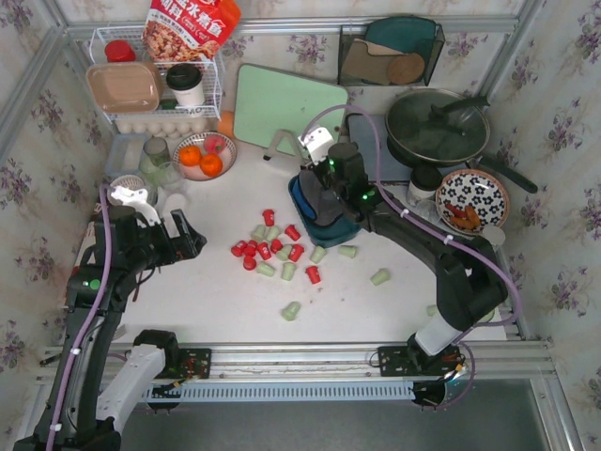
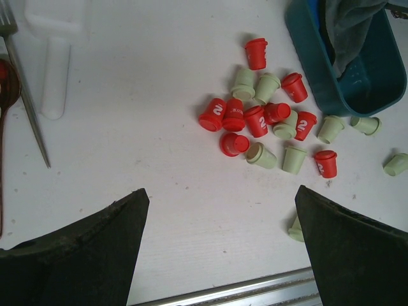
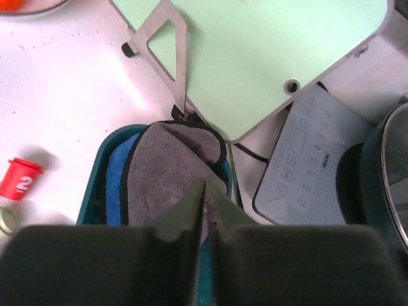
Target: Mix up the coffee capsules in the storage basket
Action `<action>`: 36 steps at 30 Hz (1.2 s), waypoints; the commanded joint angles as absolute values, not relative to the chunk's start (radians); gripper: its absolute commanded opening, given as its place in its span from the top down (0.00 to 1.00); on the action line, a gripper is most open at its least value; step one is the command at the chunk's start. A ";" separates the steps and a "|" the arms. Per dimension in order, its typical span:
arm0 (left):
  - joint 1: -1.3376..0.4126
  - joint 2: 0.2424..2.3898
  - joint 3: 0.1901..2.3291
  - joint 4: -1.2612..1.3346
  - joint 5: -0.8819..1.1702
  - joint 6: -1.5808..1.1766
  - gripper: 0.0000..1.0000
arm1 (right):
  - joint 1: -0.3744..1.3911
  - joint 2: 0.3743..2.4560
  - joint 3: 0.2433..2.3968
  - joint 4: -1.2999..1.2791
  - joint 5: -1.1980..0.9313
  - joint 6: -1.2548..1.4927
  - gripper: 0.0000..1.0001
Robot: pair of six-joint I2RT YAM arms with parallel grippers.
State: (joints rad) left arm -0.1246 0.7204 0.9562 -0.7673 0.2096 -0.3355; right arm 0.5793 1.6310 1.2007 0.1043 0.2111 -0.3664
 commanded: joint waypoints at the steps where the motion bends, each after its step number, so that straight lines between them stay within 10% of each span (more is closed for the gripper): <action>1: -0.123 0.716 0.953 -0.747 0.221 -0.336 0.00 | 0.578 1.603 1.193 0.113 0.251 -0.309 0.56; 4: -0.123 0.714 0.954 -0.748 0.221 -0.337 0.00 | 0.563 1.649 1.216 0.109 0.234 -0.306 0.29; 8: -0.123 0.710 0.952 -0.747 0.218 -0.336 0.00 | 0.520 1.768 1.292 0.070 0.179 -0.271 0.19; 24: -0.121 0.730 0.954 -0.745 0.236 -0.338 0.00 | 0.459 1.957 1.360 0.032 0.055 -0.237 0.23; 36: -0.117 0.737 0.953 -0.744 0.239 -0.341 0.00 | 0.461 1.864 1.383 -0.046 0.022 -0.208 1.00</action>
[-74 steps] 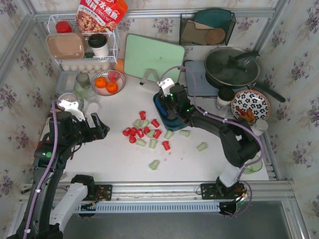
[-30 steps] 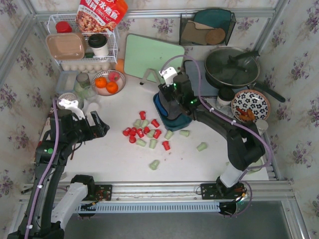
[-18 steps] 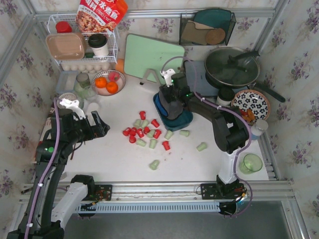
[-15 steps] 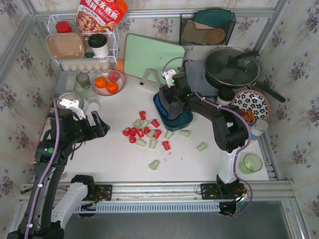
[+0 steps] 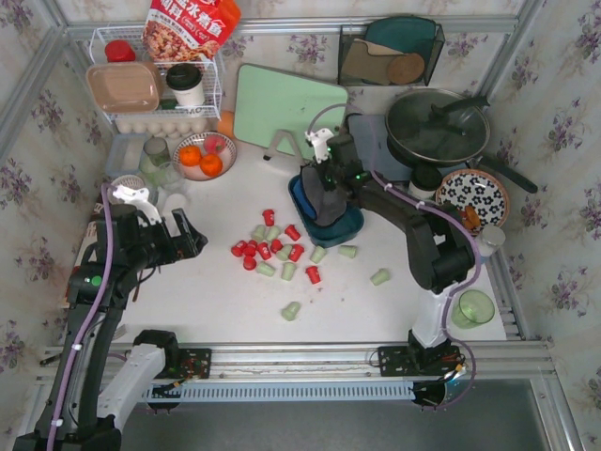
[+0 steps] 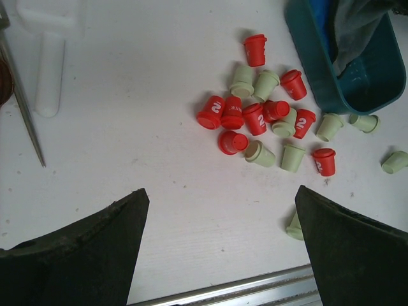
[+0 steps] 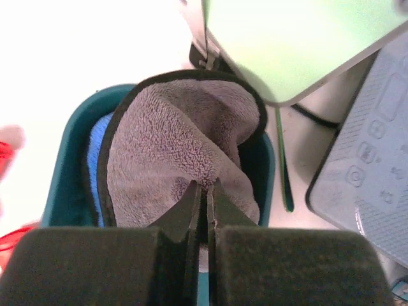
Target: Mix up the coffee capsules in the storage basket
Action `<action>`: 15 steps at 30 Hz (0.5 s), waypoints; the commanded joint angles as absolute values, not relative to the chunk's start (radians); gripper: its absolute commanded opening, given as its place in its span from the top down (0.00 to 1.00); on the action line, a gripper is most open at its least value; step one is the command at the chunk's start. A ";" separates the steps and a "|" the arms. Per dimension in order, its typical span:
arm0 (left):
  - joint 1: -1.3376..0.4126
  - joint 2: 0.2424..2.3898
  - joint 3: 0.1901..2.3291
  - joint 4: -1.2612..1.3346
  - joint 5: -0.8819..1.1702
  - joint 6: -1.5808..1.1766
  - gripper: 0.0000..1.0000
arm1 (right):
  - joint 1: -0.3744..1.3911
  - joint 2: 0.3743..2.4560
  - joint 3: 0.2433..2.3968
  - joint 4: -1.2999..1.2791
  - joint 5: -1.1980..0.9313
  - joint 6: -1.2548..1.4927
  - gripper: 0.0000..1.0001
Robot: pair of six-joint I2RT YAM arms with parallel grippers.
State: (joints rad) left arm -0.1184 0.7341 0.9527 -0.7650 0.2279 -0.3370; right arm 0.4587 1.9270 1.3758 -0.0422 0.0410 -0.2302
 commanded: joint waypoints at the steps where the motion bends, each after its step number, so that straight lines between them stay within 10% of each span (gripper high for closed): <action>1: -0.116 0.738 0.953 -0.744 0.239 -0.341 0.00 | 0.461 1.840 1.384 -0.054 0.025 -0.204 1.00; 15: -0.143 0.745 0.980 -0.624 0.331 -0.313 0.03 | 0.528 1.477 1.452 -0.190 0.006 -0.184 1.00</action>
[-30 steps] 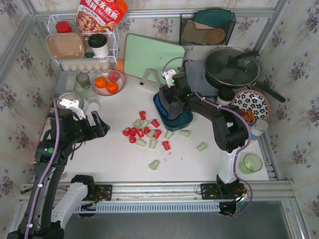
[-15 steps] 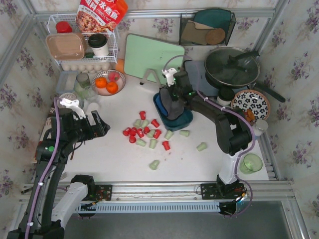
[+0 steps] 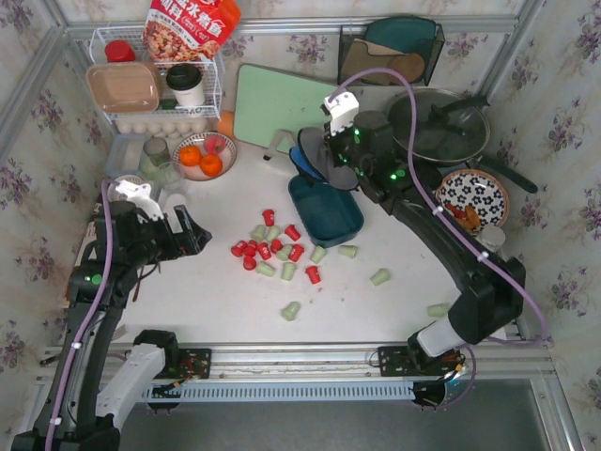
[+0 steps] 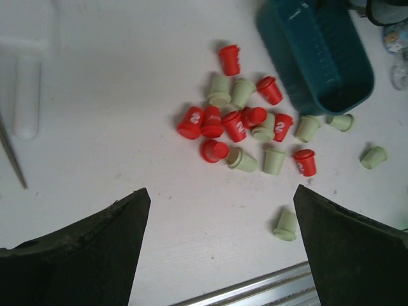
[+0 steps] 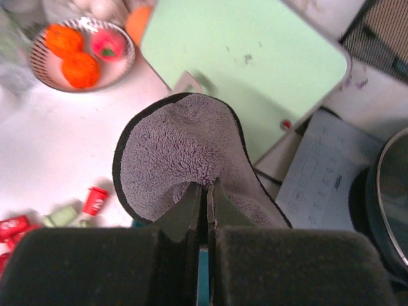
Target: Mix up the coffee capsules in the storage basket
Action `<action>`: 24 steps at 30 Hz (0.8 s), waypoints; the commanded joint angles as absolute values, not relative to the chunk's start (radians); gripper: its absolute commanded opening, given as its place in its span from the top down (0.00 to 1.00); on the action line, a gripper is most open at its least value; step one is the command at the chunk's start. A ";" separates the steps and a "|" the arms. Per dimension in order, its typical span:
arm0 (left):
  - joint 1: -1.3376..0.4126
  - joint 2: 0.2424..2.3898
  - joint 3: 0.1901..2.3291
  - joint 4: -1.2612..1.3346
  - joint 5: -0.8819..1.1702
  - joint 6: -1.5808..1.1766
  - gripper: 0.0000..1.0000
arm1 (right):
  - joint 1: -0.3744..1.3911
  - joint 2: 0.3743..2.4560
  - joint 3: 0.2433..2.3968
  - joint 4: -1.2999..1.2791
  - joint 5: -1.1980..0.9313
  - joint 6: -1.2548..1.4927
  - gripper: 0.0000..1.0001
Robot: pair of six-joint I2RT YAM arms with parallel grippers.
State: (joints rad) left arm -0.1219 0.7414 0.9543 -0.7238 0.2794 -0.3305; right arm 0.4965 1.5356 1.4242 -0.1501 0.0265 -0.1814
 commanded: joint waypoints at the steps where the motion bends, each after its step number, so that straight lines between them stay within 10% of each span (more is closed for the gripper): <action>1: -0.162 0.744 0.989 -0.602 0.324 -0.311 0.03 | 0.549 1.456 1.454 -0.194 -0.001 -0.187 1.00; 24: -0.793 0.857 0.999 -0.210 0.179 0.145 0.12 | 0.670 1.159 1.042 0.038 -0.435 -0.091 1.00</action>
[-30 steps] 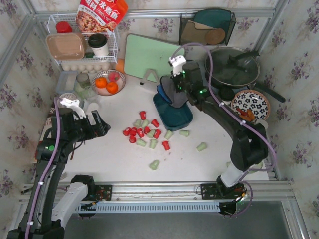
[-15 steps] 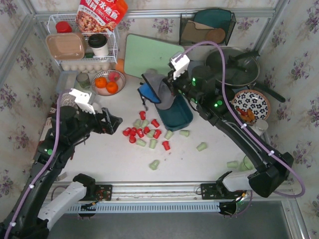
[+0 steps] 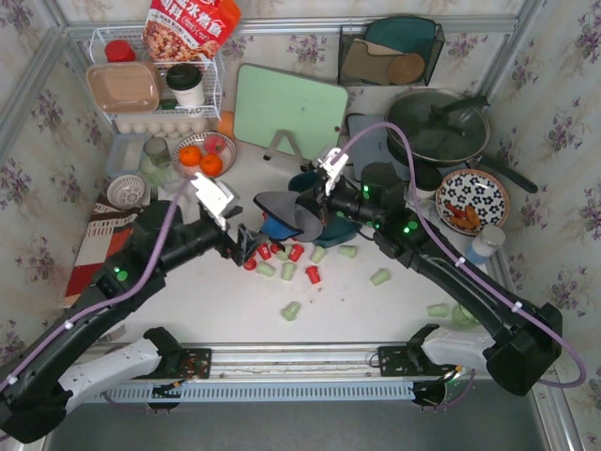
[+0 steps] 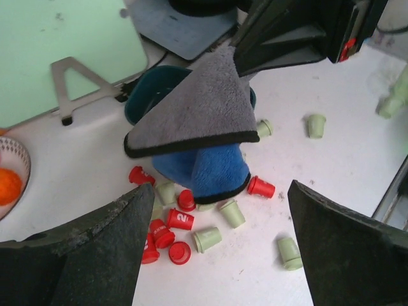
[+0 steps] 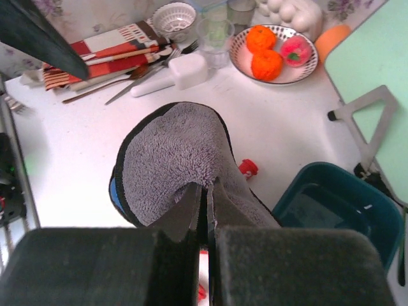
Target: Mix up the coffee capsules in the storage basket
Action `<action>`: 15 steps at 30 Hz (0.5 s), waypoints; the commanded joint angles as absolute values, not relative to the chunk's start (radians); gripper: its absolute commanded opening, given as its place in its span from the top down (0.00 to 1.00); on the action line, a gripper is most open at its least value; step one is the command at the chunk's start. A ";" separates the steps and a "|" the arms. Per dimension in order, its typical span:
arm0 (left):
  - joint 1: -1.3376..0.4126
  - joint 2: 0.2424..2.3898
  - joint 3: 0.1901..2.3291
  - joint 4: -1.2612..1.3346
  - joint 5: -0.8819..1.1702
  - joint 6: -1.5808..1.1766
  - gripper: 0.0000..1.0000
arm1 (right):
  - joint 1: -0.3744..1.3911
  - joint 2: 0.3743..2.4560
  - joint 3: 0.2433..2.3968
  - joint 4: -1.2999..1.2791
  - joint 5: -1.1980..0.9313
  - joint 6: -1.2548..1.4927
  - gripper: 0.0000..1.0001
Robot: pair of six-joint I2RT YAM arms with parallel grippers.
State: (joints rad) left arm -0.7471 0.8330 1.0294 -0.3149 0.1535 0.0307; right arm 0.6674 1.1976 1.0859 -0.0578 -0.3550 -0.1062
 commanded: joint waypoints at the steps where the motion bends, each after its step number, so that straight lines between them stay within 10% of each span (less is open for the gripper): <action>1: -0.812 0.870 0.989 -0.190 0.178 0.162 0.13 | 0.670 1.146 1.018 0.049 -0.450 -0.089 1.00; 15: -0.956 1.111 1.051 -0.103 0.091 0.206 0.23 | 0.669 0.984 0.782 0.263 -0.592 -0.002 1.00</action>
State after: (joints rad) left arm -0.9325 1.0790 1.0435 -0.1719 0.1219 0.1871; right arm 0.6693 1.0080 0.8165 0.1326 -0.5465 -0.0429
